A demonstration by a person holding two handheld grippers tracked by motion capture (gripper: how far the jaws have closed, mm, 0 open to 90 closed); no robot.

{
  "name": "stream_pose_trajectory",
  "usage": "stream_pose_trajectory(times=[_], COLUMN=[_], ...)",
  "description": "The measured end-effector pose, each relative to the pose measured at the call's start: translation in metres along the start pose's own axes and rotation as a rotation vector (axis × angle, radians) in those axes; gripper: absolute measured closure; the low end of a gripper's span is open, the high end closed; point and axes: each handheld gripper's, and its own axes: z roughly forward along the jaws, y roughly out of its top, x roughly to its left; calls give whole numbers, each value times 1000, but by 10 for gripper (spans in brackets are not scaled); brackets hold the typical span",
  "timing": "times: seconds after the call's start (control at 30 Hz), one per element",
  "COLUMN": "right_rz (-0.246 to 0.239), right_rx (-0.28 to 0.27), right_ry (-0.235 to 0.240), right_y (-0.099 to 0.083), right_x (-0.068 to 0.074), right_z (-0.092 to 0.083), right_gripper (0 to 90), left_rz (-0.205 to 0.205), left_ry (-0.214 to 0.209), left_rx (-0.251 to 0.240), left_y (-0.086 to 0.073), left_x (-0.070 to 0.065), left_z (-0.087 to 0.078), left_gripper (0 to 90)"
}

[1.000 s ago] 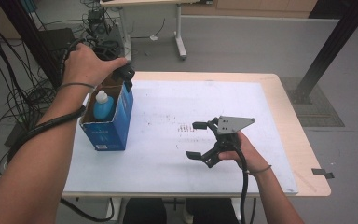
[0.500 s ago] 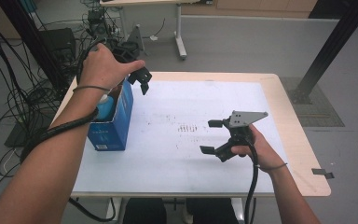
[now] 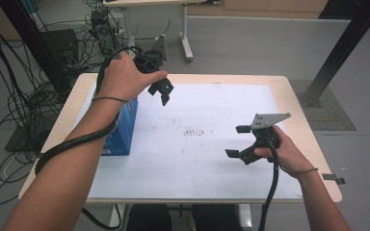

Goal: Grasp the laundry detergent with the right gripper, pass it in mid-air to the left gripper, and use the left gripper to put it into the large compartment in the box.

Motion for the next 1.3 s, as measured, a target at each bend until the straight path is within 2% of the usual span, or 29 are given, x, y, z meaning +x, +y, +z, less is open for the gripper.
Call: stream_pose_trajectory(times=[0.03, 0.07, 0.23, 0.27, 0.37, 0.5, 0.6, 0.67, 0.7, 0.77, 0.83, 0.87, 1.03, 1.07, 1.1, 1.13, 1.17, 1.23, 1.3], right_rz=[0, 10, 23, 26, 33, 45, 25, 34, 56, 58, 57, 60, 62, 24, 24, 56, 31, 37, 62], right_rx=[0, 23, 68, 88, 121, 137, 150, 159, 165, 170, 173, 177, 182, 178, 178, 186, 185, 189, 205], right_ry=[0, -11, -30, -37, -48, -57, -59, -63, -69, -68, -69, -68, -68, -62, -62, -64, -63, -64, -64], right_y=[0, 2, 6, 9, 14, 15, 16, 17, 18, 19, 19, 19, 20, 20, 20, 21, 22, 22, 24], right_x=[0, -1, -2, -3, -5, -7, -11, -10, -8, -8, -8, -8, -9, -12, -12, -9, -11, -10, -9], right_z=[0, -3, -10, -12, -16, -20, -24, -26, -27, -27, -27, -27, -26, -25, -25, -24, -23, -23, -22], right_gripper=[22, 22, 22, 22, 23, 24, 25, 25, 25, 25, 25, 25, 25, 25, 25, 25, 25, 25, 26], left_rz=[0, 25, 58, 75, 88, 116, 133, 132, 131, 144, 138, 154, 154, 162, 162, 163, 163, 169, 168], left_ry=[0, -4, -6, 1, 11, 40, 40, 41, 43, 42, 40, 39, 39, 38, 38, 40, 42, 42, 43], left_rx=[0, 12, 10, 16, 27, 47, 61, 59, 59, 66, 55, 61, 58, 60, 60, 68, 70, 73, 70], left_y=[0, 1, -2, -3, -2, -2, 0, 0, 0, 1, 0, 1, -1, 0, 0, 0, 0, 0, -1], left_x=[0, -5, -15, -20, -26, -38, -44, -45, -46, -46, -47, -47, -48, -48, -48, -49, -50, -49, -49], left_z=[0, 3, 9, 12, 16, 26, 32, 33, 33, 33, 33, 32, 35, 36, 36, 39, 39, 40, 42], left_gripper=[74, 73, 73, 73, 73, 72, 72, 72, 72, 72, 72, 72, 72, 73, 73, 73, 72, 72, 72])
